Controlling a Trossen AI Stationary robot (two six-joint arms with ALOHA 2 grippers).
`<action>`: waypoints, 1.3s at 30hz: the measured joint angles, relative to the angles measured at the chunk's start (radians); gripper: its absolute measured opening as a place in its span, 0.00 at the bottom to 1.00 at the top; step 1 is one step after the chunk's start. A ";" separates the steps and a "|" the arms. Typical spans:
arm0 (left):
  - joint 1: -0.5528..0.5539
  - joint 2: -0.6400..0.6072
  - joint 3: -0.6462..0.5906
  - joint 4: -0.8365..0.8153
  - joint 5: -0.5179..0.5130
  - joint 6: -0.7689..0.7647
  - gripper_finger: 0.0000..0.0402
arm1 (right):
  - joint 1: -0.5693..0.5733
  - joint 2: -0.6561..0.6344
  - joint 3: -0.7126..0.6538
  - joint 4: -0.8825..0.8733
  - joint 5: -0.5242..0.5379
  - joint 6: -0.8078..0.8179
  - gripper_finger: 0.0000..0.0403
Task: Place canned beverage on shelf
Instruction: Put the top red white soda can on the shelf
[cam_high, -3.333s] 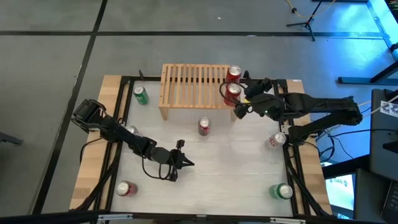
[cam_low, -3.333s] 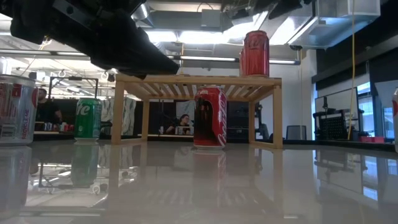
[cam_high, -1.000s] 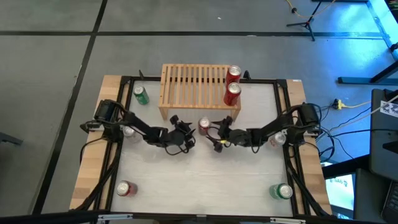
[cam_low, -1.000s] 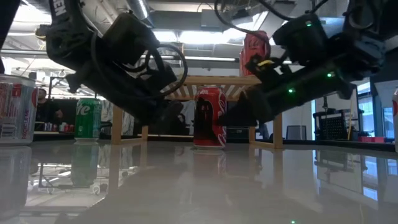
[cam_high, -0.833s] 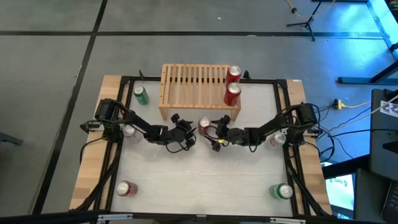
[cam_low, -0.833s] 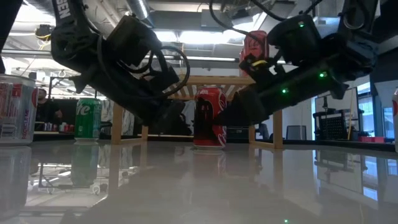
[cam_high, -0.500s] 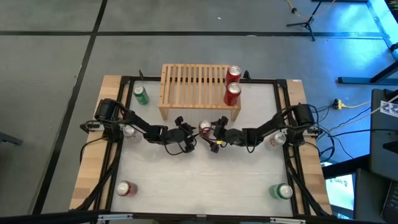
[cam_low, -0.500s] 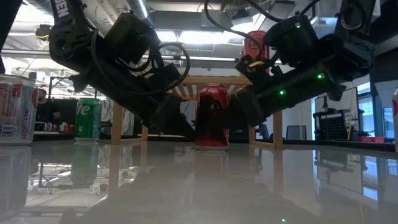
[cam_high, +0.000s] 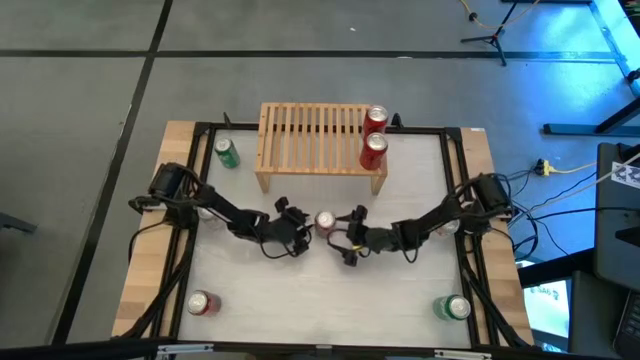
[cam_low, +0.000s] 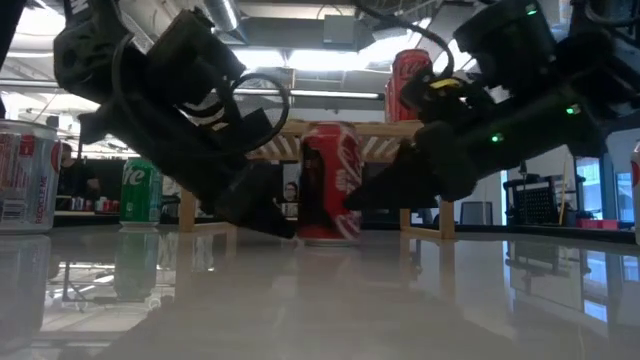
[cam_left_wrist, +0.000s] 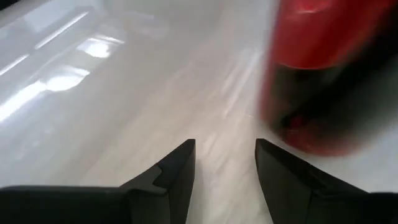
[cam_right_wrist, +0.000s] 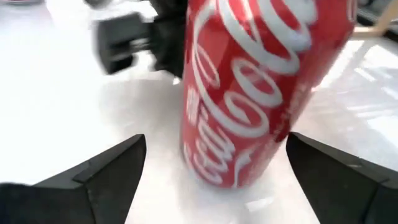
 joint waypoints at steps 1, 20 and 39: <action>-0.009 0.000 0.000 -0.009 -0.022 -0.028 0.39 | 0.005 0.000 0.000 0.001 -0.003 0.007 0.95; -0.177 -0.094 0.000 -0.049 0.025 0.016 0.39 | 0.022 0.000 0.026 -0.020 0.070 -0.034 0.95; -0.079 -0.093 0.000 -0.099 -0.011 0.076 0.39 | 0.010 -0.001 0.104 -0.080 0.066 -0.051 0.95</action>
